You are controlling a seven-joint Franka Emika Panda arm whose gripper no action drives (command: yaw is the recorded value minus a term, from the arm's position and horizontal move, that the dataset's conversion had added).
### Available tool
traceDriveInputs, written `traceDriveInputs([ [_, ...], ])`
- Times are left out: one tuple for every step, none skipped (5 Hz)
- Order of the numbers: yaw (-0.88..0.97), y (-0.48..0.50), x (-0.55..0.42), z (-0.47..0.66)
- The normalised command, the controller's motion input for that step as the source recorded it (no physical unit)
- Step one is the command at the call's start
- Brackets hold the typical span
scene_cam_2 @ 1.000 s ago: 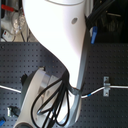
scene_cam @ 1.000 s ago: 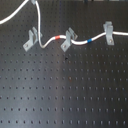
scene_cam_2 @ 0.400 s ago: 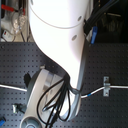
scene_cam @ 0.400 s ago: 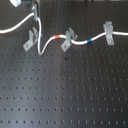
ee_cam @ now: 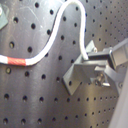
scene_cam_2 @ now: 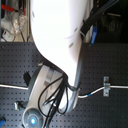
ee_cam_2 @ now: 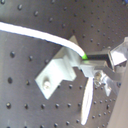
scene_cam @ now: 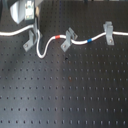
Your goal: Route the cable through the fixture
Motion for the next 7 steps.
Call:
traceDriveInputs([
  [-0.03, 0.104, -0.142, 0.0],
  [0.0, 0.025, -0.249, 0.0],
  [0.0, 0.06, -0.306, 0.0],
  [-0.13, -0.071, -0.272, 0.06],
  [-0.15, -0.068, -0.272, 0.05],
  [-0.14, -0.116, -0.251, 0.13],
  [-0.01, 0.085, -0.408, 0.05],
])
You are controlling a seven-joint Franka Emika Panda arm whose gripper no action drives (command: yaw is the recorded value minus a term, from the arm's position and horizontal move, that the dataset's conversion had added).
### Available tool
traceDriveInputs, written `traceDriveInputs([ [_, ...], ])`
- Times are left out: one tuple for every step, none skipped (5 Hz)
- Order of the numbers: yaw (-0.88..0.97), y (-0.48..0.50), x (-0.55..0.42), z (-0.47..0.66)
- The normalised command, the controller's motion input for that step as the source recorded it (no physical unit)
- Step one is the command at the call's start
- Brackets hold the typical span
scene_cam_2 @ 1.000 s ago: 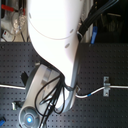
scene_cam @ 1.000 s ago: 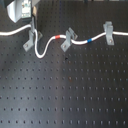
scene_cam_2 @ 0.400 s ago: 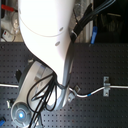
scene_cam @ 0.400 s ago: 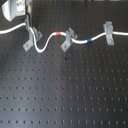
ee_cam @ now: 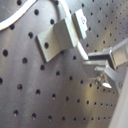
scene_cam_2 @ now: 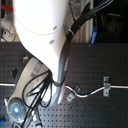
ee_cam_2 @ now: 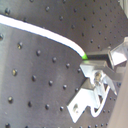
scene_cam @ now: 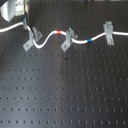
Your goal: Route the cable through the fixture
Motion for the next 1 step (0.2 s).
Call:
traceDriveInputs([
  [0.0, 0.174, -0.518, 0.05],
])
